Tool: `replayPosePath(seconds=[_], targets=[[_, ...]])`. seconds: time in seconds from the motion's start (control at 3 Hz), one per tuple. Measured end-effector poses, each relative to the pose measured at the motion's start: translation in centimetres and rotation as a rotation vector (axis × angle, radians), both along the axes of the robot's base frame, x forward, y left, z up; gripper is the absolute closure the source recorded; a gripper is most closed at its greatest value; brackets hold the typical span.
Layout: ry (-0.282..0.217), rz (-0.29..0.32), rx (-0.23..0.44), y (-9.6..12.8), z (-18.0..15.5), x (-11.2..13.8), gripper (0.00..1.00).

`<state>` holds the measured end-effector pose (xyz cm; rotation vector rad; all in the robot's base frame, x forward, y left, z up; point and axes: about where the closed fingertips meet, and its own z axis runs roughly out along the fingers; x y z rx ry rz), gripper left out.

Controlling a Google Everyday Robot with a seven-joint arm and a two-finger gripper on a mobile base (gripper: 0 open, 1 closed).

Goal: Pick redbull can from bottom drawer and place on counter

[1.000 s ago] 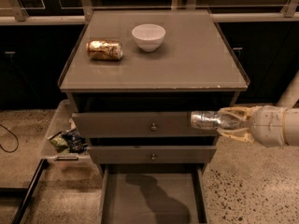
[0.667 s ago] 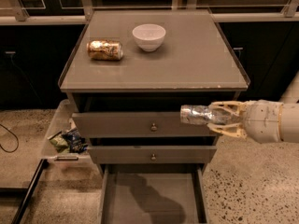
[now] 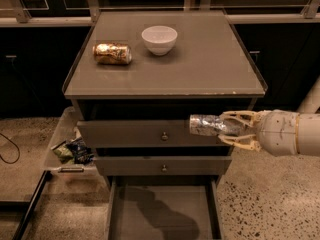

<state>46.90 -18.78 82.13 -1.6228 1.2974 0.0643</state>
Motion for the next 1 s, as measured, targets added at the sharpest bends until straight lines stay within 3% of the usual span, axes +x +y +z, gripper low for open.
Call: replayPosePath(seconds=[0.33, 0.67, 1.0], targets=[[-0.029, 0.048, 0.033, 1.7, 2.2, 1.5, 1.0], [-0.076, 0.066, 0.028, 3.5, 6.8, 4.9, 1.0], [-0.082, 0.082, 0.037, 5.1, 10.5, 8.8, 1.0]])
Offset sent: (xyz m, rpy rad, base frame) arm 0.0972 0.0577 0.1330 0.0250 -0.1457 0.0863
